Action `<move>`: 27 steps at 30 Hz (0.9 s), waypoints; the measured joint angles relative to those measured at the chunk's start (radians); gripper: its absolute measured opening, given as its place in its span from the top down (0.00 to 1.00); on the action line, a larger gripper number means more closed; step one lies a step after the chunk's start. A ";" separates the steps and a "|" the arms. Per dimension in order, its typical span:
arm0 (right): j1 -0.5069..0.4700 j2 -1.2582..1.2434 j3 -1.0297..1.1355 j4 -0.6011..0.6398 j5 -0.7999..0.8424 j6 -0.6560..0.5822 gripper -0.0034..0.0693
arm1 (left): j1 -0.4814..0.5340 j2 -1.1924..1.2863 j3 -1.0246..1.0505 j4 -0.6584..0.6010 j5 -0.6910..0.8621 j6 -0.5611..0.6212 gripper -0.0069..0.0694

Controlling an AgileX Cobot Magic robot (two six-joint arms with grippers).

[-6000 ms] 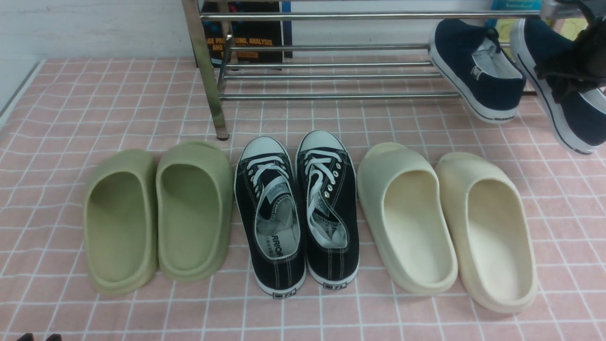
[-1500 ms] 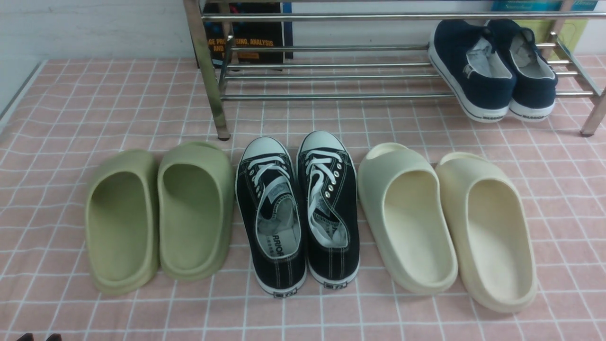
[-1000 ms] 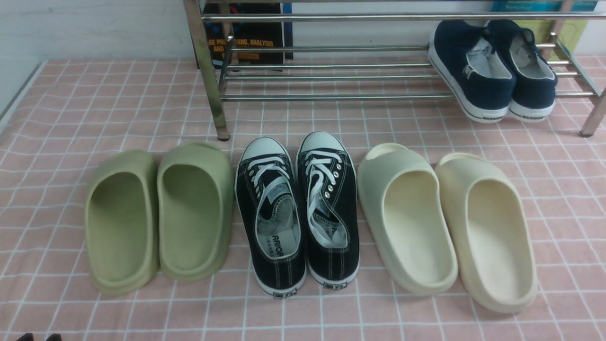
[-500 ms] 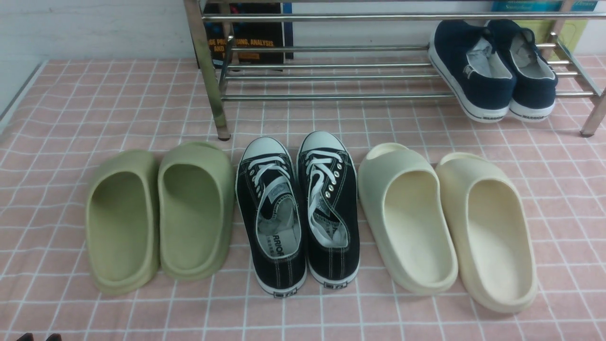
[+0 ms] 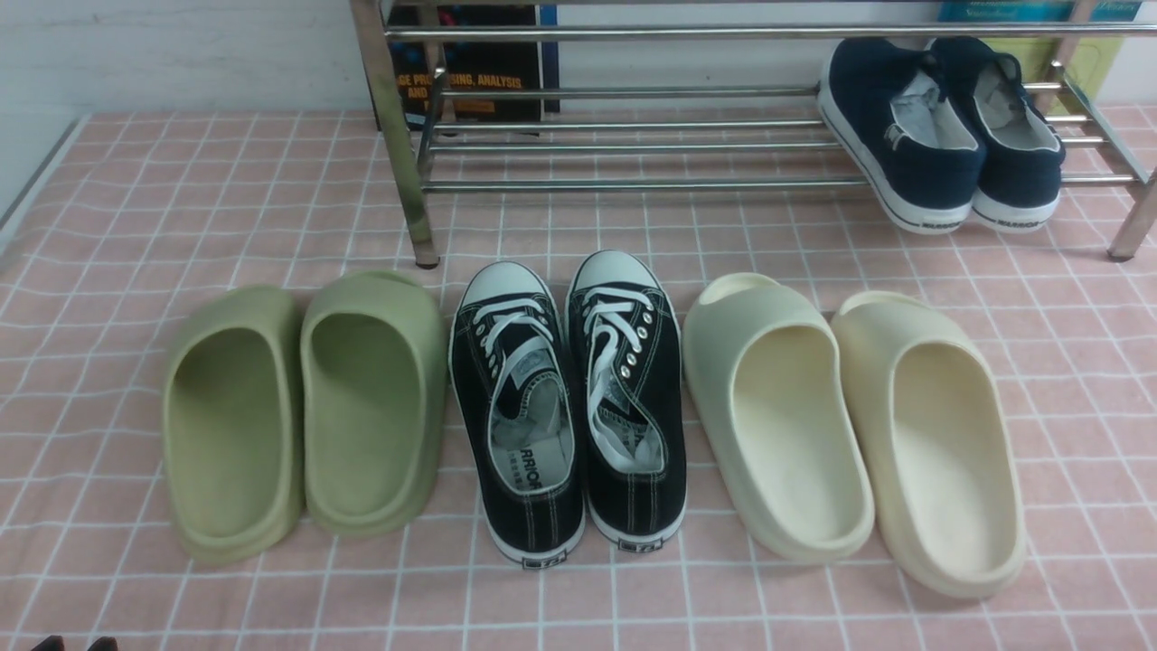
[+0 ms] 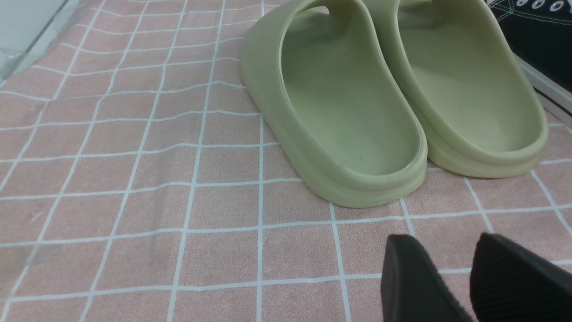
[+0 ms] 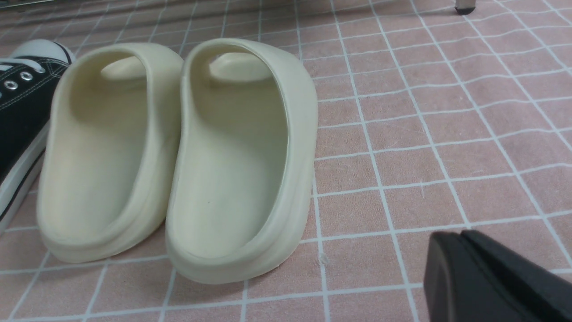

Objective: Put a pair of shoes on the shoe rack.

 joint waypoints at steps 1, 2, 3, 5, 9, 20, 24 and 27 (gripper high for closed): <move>0.000 0.000 0.000 0.000 0.001 -0.009 0.93 | 0.000 0.000 0.000 0.000 0.000 0.000 0.60; 0.000 0.000 0.000 0.000 0.001 -0.017 0.93 | 0.000 0.000 0.000 0.000 0.000 0.000 0.60; 0.000 0.000 0.000 0.000 0.001 -0.020 0.93 | 0.000 0.000 0.000 0.000 0.000 0.000 0.60; 0.000 0.000 -0.001 0.004 0.001 -0.037 0.92 | 0.000 0.000 0.000 0.000 0.000 0.000 0.60; 0.000 0.000 -0.001 0.004 0.001 -0.044 0.92 | 0.000 0.000 0.000 0.000 0.000 0.000 0.60; 0.000 0.000 -0.001 0.005 0.001 -0.044 0.90 | 0.000 0.000 0.000 0.000 0.000 0.000 0.60; 0.000 0.000 -0.001 0.006 0.001 -0.044 0.90 | 0.000 0.000 0.000 0.000 0.000 0.000 0.60; 0.000 0.000 -0.001 0.006 0.001 -0.044 0.90 | 0.000 0.000 0.000 0.000 0.000 0.000 0.60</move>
